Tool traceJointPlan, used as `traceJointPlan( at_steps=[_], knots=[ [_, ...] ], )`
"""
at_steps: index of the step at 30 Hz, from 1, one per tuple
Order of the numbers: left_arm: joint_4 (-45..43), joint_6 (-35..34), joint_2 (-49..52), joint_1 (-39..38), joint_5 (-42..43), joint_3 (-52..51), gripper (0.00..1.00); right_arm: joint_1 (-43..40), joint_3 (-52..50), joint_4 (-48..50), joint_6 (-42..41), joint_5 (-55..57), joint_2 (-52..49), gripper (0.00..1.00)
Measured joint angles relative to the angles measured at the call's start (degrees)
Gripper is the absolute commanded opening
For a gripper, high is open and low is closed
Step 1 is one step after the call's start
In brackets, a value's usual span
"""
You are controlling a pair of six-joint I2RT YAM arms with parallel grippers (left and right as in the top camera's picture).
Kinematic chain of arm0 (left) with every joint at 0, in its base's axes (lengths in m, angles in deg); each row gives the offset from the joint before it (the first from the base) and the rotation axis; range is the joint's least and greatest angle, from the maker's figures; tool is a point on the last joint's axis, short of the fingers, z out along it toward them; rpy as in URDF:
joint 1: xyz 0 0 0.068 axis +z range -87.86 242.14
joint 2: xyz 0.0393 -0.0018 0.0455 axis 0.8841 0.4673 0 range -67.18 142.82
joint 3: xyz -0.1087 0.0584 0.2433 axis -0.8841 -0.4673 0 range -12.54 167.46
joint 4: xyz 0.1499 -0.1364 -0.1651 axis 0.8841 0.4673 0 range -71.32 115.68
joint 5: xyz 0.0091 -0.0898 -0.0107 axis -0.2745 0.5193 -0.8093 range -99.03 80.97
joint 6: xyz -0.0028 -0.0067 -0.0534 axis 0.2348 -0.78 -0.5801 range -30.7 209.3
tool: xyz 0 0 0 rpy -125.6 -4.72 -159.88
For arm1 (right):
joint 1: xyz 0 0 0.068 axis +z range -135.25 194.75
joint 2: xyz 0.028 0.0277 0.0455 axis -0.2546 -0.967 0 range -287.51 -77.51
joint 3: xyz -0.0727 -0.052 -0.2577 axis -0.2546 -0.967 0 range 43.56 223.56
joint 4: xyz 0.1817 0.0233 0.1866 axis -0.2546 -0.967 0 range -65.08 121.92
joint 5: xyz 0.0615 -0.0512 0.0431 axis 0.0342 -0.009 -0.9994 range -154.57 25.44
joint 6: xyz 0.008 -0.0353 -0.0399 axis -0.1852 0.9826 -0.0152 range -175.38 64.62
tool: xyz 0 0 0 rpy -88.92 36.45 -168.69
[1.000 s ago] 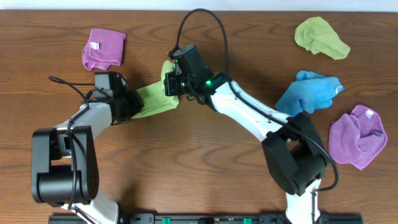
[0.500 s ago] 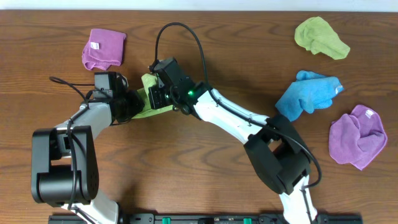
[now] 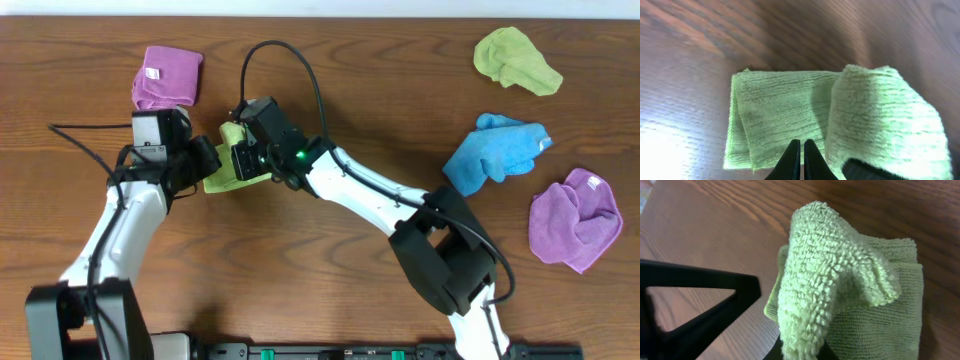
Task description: Fold the cloth
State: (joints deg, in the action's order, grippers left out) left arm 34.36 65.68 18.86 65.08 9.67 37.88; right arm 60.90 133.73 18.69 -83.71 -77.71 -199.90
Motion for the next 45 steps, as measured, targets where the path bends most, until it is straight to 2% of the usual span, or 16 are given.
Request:
traceJointPlan(
  at_steps=[9, 17, 19, 26, 36, 41, 45],
  knots=[
    [3.85, 0.09, -8.96, 0.15, -10.91, 0.0, 0.06, 1.16, 0.0, 1.53, 0.33, 0.39, -0.68, 0.01],
    [5.57, 0.11, -11.37, 4.02, -13.2, 0.0, 0.06, 2.01, 0.11, 3.39, 0.33, 0.37, -3.34, 0.02],
    [6.32, 0.11, -11.37, 4.59, -13.2, 0.0, 0.06, 2.05, 0.11, 4.39, 0.35, 0.37, -4.28, 0.15],
    [6.6, 0.09, -11.37, 4.79, -13.16, 0.0, 0.06, 2.43, 0.13, 7.02, 0.68, 0.26, -4.63, 0.38],
    [6.62, 0.09, -12.66, 4.79, -13.18, 0.0, 0.06, 5.31, 0.2, 10.14, 0.09, -2.08, -4.63, 0.52],
    [7.28, 0.02, -12.76, 6.47, -13.16, 0.0, 0.1, 5.2, 0.2, 10.08, -0.33, -2.51, -4.63, 0.61],
    [8.66, -0.37, -12.76, 9.51, -13.03, 0.0, 0.09, 3.89, 0.92, 9.68, -1.07, -2.93, -4.61, 0.62]
  ],
)
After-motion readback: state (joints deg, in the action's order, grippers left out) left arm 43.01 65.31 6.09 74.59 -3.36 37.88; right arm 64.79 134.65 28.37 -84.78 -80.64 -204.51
